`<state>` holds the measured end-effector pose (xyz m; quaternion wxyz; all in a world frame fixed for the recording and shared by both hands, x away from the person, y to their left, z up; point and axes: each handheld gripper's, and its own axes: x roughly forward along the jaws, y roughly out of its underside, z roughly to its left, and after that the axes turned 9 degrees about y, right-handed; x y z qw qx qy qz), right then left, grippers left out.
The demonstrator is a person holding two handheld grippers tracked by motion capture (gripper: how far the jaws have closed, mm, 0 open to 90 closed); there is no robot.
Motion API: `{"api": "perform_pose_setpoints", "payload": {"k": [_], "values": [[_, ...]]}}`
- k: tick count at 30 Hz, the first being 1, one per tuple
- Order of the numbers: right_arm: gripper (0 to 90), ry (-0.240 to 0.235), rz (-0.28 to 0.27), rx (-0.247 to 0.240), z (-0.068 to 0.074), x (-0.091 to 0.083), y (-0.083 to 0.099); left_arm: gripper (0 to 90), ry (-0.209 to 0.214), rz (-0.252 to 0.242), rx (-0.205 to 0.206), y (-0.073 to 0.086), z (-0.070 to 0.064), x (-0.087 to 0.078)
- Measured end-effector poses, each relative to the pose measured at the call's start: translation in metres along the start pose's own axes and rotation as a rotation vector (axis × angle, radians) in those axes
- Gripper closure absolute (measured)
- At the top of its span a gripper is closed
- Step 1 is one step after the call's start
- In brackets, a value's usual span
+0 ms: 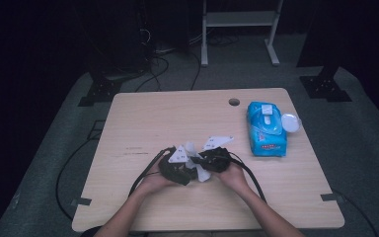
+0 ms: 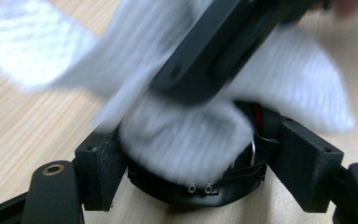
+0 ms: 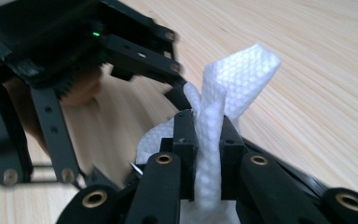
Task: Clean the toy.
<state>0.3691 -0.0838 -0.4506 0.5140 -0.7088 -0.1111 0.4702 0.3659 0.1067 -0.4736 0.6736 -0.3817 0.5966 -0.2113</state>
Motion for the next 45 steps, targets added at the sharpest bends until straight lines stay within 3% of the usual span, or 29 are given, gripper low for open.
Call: {"api": "perform_pose_setpoints", "payload": {"k": [3, 9, 10, 11, 13, 16, 18, 21, 25, 28, 29, 32, 34, 36, 38, 39, 42, 43, 45], "values": [[81.3, 0.005, 0.002, -0.002, 0.001, 0.004, -0.003, 24.2, -0.005, 0.008, 0.003, 0.0, -0.001, 0.0], [81.5, 0.101, 0.033, 0.008, -0.02, 0.002, -0.001, 24.2, -0.002, -0.003, 0.006, 0.0, 0.0, 0.0], [81.5, 0.096, 0.031, 0.028, -0.021, 0.001, -0.001, 24.2, -0.003, -0.002, 0.008, 0.0, -0.001, 0.0], [81.5, 0.062, 0.017, 0.024, -0.014, 0.002, -0.002, 24.2, -0.004, 0.007, 0.009, 0.0, -0.001, 0.001], [81.5, 0.042, 0.013, 0.019, -0.011, 0.003, -0.002, 24.2, -0.009, 0.028, 0.014, 0.001, -0.002, 0.003], [81.5, 0.032, 0.02, -0.037, -0.001, 0.005, -0.004, 24.3, -0.012, 0.024, 0.023, 0.001, -0.002, 0.002], [81.4, 0.061, 0.025, -0.029, -0.008, 0.001, -0.002, 24.3, -0.01, 0.015, 0.021, 0.0, -0.002, 0.001], [81.3, 0.156, 0.054, -0.032, -0.026, -0.007, 0.005, 24.3, -0.005, 0.012, 0.018, 0.001, -0.002, 0.0], [81.4, 0.212, 0.068, 0.045, -0.05, -0.018, 0.016, 24.2, -0.005, 0.005, 0.024, 0.0, -0.002, -0.001], [81.4, 0.177, 0.045, 0.072, -0.046, -0.017, 0.016, 24.3, -0.012, 0.025, 0.028, 0.001, -0.003, 0.002], [81.3, 0.117, 0.023, 0.064, -0.034, -0.014, 0.012, 24.3, -0.012, 0.027, 0.026, 0.001, -0.003, 0.002], [81.3, 0.095, 0.015, 0.019, -0.022, -0.009, 0.008, 24.3, -0.012, 0.028, 0.023, 0.002, -0.002, 0.003], [81.3, 0.095, 0.023, 0.004, -0.018, -0.007, 0.006, 24.3, -0.012, 0.026, 0.026, 0.002, -0.002, 0.002], [81.3, 0.106, 0.022, 0.007, -0.024, -0.008, 0.008, 24.3, -0.012, 0.016, 0.026, 0.001, -0.003, 0.001], [81.3, 0.148, 0.034, 0.015, -0.033, -0.011, 0.012, 24.4, -0.011, 0.005, 0.03, 0.0, -0.002, -0.001], [81.3, 0.162, 0.045, 0.039, -0.041, -0.013, 0.016, 24.4, -0.012, 0.002, 0.031, 0.0, -0.003, -0.001], [81.4, 0.155, 0.046, 0.074, -0.044, -0.016, 0.019, 24.4, -0.019, 0.012, 0.035, 0.0, -0.004, 0.0], [81.4, 0.152, 0.047, 0.062, -0.041, -0.015, 0.017, 24.4, -0.019, 0.012, 0.035, 0.0, -0.004, 0.0], [81.4, 0.097, 0.03, 0.041, -0.027, -0.011, 0.01, 24.5, -0.018, 0.005, 0.031, 0.0, -0.003, 0.0]]}}
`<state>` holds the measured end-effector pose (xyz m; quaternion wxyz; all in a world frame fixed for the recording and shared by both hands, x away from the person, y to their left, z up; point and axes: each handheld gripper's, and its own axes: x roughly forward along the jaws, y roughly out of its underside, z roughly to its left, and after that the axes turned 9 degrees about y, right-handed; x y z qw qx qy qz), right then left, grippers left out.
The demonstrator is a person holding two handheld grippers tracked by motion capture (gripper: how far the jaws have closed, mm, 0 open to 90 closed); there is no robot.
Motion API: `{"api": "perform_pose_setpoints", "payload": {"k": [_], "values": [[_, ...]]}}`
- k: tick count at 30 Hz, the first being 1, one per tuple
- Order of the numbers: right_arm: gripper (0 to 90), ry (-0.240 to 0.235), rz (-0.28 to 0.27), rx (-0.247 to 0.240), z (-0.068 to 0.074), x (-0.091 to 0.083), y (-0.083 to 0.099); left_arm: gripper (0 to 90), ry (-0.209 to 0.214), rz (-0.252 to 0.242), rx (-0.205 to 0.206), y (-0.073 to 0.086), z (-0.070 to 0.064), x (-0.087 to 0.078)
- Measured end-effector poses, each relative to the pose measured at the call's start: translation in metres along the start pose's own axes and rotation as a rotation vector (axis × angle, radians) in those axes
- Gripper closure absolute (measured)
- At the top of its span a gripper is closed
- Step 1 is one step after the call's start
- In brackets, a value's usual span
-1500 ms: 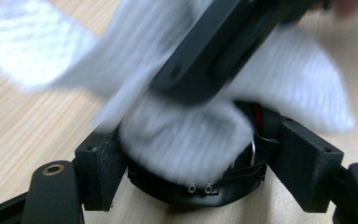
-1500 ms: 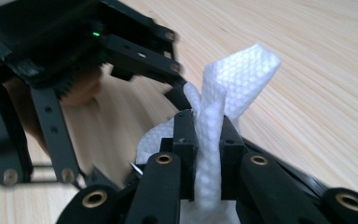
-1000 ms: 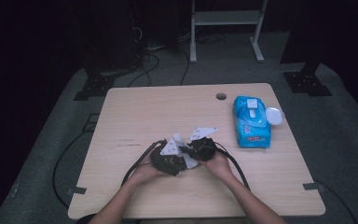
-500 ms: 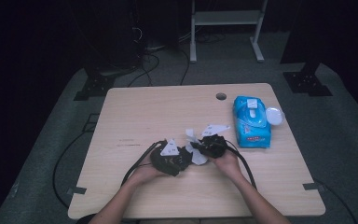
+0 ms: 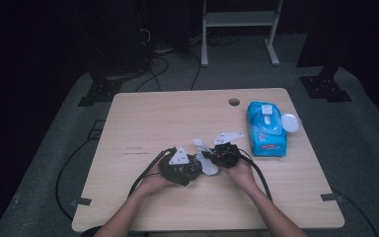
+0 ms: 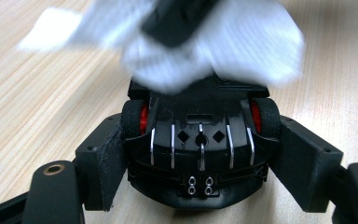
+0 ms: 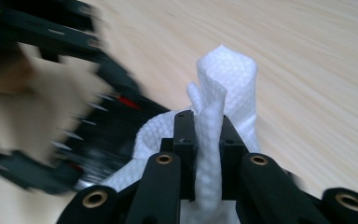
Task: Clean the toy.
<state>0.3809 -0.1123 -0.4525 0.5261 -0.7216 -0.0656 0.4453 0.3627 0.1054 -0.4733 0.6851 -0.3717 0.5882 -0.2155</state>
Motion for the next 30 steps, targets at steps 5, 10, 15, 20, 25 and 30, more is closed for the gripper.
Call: {"api": "perform_pose_setpoints", "payload": {"k": [5, 10, 15, 20, 25, 30], "values": [[81.4, -0.061, -0.013, -0.028, 0.022, 0.006, -0.008, 24.5, -0.006, 0.019, 0.006, 0.0, -0.001, 0.002], [81.3, -0.176, -0.002, -0.051, 0.038, 0.008, -0.011, 24.5, -0.007, 0.019, 0.008, 0.0, -0.001, 0.001], [81.3, -0.088, 0.02, -0.099, 0.026, 0.0, -0.007, 24.5, -0.007, 0.014, 0.005, 0.001, 0.0, 0.001], [81.2, -0.082, 0.032, -0.084, 0.019, -0.009, 0.004, 24.5, -0.012, 0.027, 0.005, 0.001, 0.001, 0.003], [81.1, -0.086, 0.024, -0.117, 0.025, -0.014, 0.009, 24.5, -0.013, 0.028, 0.002, 0.002, 0.001, 0.003], [81.2, 0.004, 0.045, -0.109, 0.006, -0.023, 0.015, 24.5, -0.011, 0.022, -0.003, 0.002, 0.001, 0.003]]}}
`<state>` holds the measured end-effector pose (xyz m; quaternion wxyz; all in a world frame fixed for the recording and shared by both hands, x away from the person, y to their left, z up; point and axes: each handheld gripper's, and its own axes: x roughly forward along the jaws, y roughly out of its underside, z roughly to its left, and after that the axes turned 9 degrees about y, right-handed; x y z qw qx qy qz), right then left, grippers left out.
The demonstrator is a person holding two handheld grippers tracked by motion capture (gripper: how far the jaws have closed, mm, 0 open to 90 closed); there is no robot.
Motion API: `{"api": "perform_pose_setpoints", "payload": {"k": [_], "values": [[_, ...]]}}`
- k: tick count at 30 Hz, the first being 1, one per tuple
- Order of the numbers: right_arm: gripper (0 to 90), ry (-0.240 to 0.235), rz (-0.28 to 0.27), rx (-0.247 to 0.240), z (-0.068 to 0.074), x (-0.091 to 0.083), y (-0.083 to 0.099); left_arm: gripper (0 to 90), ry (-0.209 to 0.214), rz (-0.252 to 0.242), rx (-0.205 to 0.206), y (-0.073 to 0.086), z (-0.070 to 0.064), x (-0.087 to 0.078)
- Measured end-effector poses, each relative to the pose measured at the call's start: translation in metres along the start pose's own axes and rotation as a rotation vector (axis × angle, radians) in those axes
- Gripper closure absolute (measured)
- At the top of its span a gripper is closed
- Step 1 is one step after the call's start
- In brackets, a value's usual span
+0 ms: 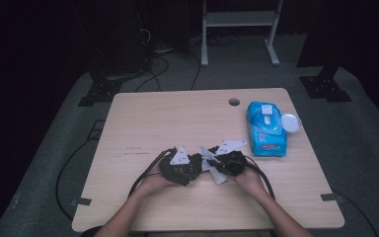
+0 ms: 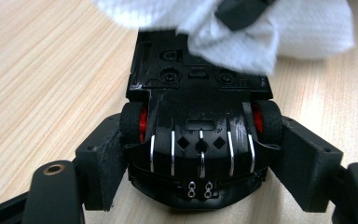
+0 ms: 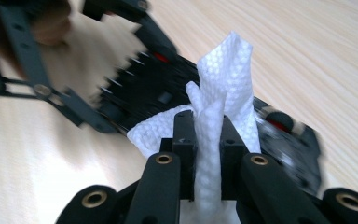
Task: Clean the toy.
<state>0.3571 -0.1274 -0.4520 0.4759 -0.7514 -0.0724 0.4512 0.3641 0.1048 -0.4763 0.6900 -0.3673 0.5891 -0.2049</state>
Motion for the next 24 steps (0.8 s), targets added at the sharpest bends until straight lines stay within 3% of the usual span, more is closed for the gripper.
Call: {"api": "perform_pose_setpoints", "payload": {"k": [3, 6, 9, 11, 18, 21, 24], "values": [[81.2, 0.023, -0.01, 0.005, -0.001, -0.002, 0.001, 24.5, -0.003, 0.003, -0.003, 0.0, 0.0, 0.002], [81.2, -0.043, -0.035, -0.007, 0.013, 0.004, -0.005, 24.5, 0.002, 0.002, -0.007, 0.0, 0.001, 0.001], [81.0, -0.059, -0.037, -0.038, 0.023, 0.008, -0.01, 24.5, -0.001, 0.006, -0.007, 0.001, 0.001, 0.001], [81.1, -0.054, -0.031, -0.035, 0.02, 0.008, -0.009, 24.5, -0.002, 0.005, -0.006, 0.001, 0.002, 0.0], [81.1, 0.057, 0.008, 0.005, -0.014, -0.004, 0.005, 24.5, -0.002, 0.003, -0.003, 0.001, 0.002, 0.0], [81.1, 0.044, 0.002, 0.026, -0.014, -0.005, 0.007, 24.5, 0.0, 0.003, -0.008, 0.001, 0.002, 0.001], [81.1, -0.018, -0.013, 0.007, 0.0, -0.001, 0.002, 24.5, 0.005, 0.003, -0.012, 0.001, 0.003, 0.001]]}}
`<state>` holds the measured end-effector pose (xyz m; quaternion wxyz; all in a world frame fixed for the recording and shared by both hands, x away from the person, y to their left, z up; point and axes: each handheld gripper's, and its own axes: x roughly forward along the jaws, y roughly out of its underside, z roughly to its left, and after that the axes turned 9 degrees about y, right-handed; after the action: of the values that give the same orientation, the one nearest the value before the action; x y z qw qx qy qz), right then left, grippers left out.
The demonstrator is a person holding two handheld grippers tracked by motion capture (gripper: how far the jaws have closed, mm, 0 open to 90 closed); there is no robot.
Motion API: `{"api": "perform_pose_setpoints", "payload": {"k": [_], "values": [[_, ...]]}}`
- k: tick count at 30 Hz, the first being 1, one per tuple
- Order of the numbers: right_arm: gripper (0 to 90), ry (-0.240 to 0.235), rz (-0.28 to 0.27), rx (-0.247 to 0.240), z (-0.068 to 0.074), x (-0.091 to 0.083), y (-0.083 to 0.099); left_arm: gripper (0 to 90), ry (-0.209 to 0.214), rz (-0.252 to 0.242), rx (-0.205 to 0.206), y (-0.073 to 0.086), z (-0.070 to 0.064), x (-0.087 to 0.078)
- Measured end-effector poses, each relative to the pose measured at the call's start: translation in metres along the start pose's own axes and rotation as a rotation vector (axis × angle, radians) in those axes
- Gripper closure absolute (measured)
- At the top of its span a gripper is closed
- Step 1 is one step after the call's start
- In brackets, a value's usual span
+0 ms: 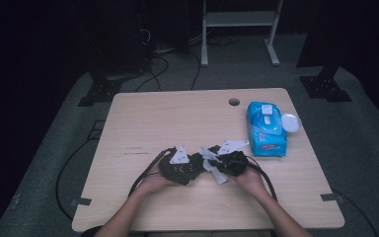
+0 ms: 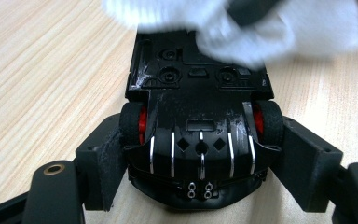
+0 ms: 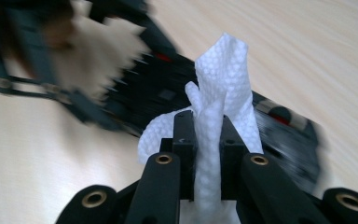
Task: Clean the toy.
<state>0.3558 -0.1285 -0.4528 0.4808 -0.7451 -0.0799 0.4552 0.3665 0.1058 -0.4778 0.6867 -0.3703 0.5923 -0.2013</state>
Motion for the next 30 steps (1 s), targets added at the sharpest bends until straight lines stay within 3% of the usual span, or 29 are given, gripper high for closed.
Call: {"api": "perform_pose_setpoints", "payload": {"k": [1, 4, 9, 11, 14, 16, 21, 25, 27, 29, 30], "values": [[81.1, -0.007, -0.006, -0.03, 0.007, 0.003, -0.003, 24.5, 0.001, -0.002, 0.0, 0.0, 0.0, 0.0], [81.1, 0.002, -0.004, -0.037, 0.006, 0.003, -0.003, 24.5, 0.001, -0.001, 0.004, 0.0, 0.0, 0.0], [81.1, 0.109, 0.029, -0.015, -0.018, -0.006, 0.005, 24.5, 0.0, -0.001, 0.006, 0.0, 0.0, 0.0], [81.1, 0.155, 0.045, -0.032, -0.025, -0.009, 0.008, 24.6, -0.005, 0.001, 0.013, 0.0, -0.001, 0.0], [81.1, 0.152, 0.044, -0.014, -0.026, -0.01, 0.009, 24.6, -0.003, 0.001, 0.009, 0.0, 0.0, 0.0], [81.1, 0.111, 0.029, -0.003, -0.021, -0.008, 0.006, 24.6, 0.0, 0.0, 0.005, 0.0, 0.0, 0.0], [81.1, 0.071, 0.03, -0.068, -0.004, 0.0, -0.004, 24.6, 0.002, -0.001, 0.005, 0.0, 0.001, 0.0], [81.1, 0.096, 0.044, -0.036, -0.019, -0.001, -0.001, 24.6, -0.003, -0.004, 0.011, 0.0, 0.0, 0.0], [81.1, 0.145, 0.05, -0.009, -0.031, -0.002, 0.003, 24.6, -0.006, 0.002, 0.014, -0.001, 0.0, 0.0], [81.2, 0.13, 0.042, 0.042, -0.038, -0.002, 0.004, 24.6, -0.003, 0.0, 0.008, 0.0, 0.0, 0.0], [81.2, 0.133, 0.041, 0.043, -0.037, -0.001, 0.003, 24.6, -0.001, 0.0, 0.006, 0.0, 0.0, 0.001]]}}
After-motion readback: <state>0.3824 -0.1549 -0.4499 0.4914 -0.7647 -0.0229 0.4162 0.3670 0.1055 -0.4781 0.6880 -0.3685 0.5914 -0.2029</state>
